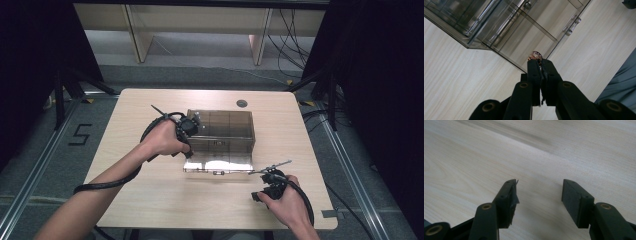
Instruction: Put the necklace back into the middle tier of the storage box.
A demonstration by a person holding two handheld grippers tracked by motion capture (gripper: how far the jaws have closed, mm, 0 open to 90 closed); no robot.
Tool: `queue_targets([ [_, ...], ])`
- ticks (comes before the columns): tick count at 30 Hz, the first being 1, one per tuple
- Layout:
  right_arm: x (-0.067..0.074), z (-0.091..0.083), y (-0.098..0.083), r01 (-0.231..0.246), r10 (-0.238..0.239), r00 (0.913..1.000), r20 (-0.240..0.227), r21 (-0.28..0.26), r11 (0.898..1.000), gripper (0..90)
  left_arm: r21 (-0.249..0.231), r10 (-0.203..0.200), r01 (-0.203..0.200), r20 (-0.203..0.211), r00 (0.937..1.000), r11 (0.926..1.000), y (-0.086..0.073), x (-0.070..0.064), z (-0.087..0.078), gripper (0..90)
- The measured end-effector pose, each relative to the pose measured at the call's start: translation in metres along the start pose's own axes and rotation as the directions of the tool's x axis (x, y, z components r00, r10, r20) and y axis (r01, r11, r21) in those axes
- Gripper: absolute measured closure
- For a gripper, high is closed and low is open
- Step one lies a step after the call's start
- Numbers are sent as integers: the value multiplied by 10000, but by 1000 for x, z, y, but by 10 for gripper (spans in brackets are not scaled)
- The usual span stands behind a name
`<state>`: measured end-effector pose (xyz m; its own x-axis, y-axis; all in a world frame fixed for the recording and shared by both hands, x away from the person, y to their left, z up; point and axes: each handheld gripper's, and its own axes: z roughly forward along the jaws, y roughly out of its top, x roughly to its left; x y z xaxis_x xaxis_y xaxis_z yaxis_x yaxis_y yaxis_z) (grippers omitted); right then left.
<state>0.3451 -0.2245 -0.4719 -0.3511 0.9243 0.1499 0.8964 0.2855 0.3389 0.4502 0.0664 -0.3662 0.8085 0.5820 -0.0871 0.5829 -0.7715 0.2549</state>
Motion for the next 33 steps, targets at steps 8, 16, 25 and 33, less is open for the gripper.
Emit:
queue_targets([
  [8,0,0,0,-14,14,10000,2,9,10000,463,-54,67,-68,-26,10000,10000,3,0,4,858],
  [16,0,0,0,5,-5,10000,-3,-3,10000,462,122,29,-28,-42,10000,9999,7,1,8,859],
  [25,0,0,0,8,-8,10000,-10,-9,10000,462,125,104,-102,-157,9998,9999,10,2,13,859],
  [33,0,0,0,3,-3,10000,-29,-31,10000,462,229,177,-173,-149,9997,9996,14,2,18,859],
])
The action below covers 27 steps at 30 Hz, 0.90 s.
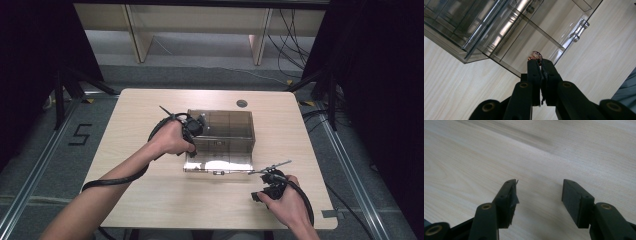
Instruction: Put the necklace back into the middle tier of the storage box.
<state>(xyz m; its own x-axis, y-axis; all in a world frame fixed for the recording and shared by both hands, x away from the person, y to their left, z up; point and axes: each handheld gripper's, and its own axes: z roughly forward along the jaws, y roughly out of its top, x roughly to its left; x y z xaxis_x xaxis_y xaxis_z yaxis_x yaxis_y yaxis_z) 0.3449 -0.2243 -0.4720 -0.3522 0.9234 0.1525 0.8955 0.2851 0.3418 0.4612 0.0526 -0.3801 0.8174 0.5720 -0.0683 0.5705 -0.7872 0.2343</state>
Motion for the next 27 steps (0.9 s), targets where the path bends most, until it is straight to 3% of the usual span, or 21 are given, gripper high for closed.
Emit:
queue_targets([
  [5,0,0,0,-1,1,10000,14,38,10000,462,-95,-63,63,15,10000,9999,3,-1,2,859],
  [8,0,0,0,-24,24,10000,3,46,10000,462,19,110,-110,-4,9999,9999,4,0,3,858],
  [9,0,0,0,-1,1,10000,-2,30,10000,461,-144,-118,118,-15,9999,9998,4,0,5,859],
  [19,0,0,0,-8,8,10000,1,40,10000,461,44,2,-1,-70,10000,10000,5,4,8,859],
  [24,0,0,0,-15,15,10000,5,11,10000,461,-47,-163,162,-97,9998,9999,7,3,11,858],
  [27,0,0,0,-38,38,10000,-1,49,10000,461,97,44,-42,-121,9999,9999,8,4,12,859],
])
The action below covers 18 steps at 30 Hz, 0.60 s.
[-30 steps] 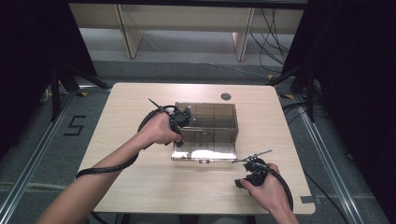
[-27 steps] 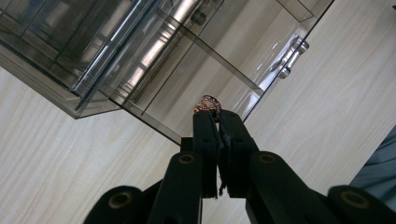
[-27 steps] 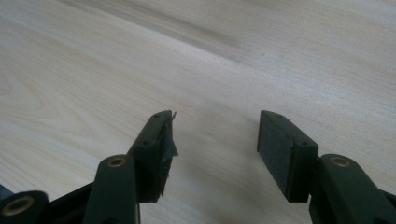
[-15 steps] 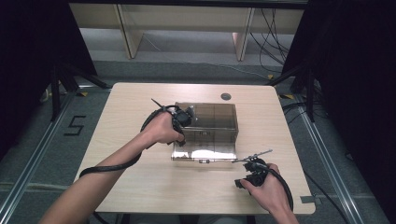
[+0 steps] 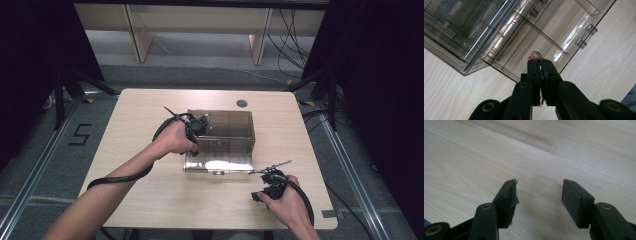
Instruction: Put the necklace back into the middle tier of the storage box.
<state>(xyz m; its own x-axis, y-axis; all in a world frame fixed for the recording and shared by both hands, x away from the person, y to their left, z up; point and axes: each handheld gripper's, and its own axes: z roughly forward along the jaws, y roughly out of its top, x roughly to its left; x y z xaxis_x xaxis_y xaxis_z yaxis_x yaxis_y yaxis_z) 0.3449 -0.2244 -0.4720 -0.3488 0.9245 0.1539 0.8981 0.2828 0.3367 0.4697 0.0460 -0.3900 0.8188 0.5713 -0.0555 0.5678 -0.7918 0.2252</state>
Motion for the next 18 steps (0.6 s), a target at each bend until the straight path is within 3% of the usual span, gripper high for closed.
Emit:
queue_targets([
  [2,0,0,0,19,-18,10000,5,-16,10000,460,-56,-123,123,-11,9999,9999,1,-1,1,858],
  [5,0,0,0,27,-27,10000,-1,-8,10000,460,111,33,-32,-64,10000,9999,2,0,2,858],
  [18,0,0,0,18,-18,10000,-7,-9,10000,460,259,65,-62,-119,9999,9996,5,-1,10,858],
])
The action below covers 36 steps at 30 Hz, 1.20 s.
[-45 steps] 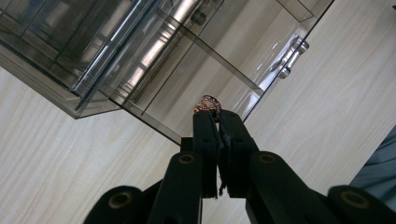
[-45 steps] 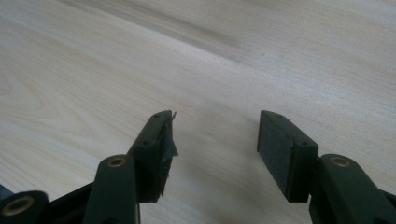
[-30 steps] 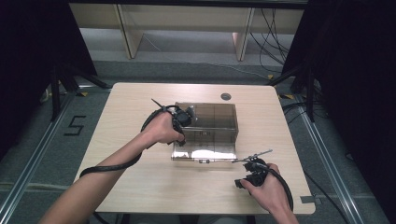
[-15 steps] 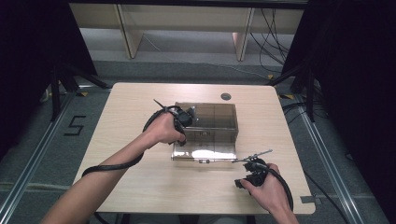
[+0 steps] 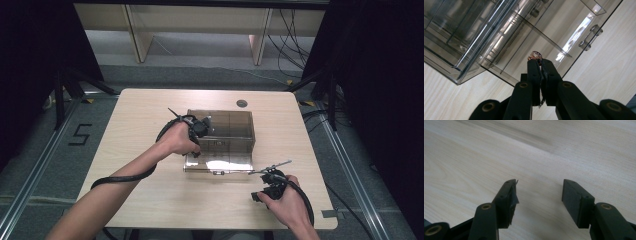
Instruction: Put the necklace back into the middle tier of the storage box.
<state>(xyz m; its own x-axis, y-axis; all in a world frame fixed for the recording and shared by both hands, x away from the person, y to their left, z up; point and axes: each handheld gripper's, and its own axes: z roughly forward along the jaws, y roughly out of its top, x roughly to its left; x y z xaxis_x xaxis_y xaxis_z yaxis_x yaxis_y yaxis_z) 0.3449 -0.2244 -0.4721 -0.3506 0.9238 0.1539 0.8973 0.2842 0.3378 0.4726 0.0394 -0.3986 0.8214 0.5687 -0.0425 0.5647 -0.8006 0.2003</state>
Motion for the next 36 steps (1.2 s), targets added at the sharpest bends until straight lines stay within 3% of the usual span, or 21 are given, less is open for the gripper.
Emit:
queue_targets([
  [36,0,0,0,-25,25,10000,-9,8,10000,459,452,-21,24,-72,10000,9990,7,0,19,858],
])
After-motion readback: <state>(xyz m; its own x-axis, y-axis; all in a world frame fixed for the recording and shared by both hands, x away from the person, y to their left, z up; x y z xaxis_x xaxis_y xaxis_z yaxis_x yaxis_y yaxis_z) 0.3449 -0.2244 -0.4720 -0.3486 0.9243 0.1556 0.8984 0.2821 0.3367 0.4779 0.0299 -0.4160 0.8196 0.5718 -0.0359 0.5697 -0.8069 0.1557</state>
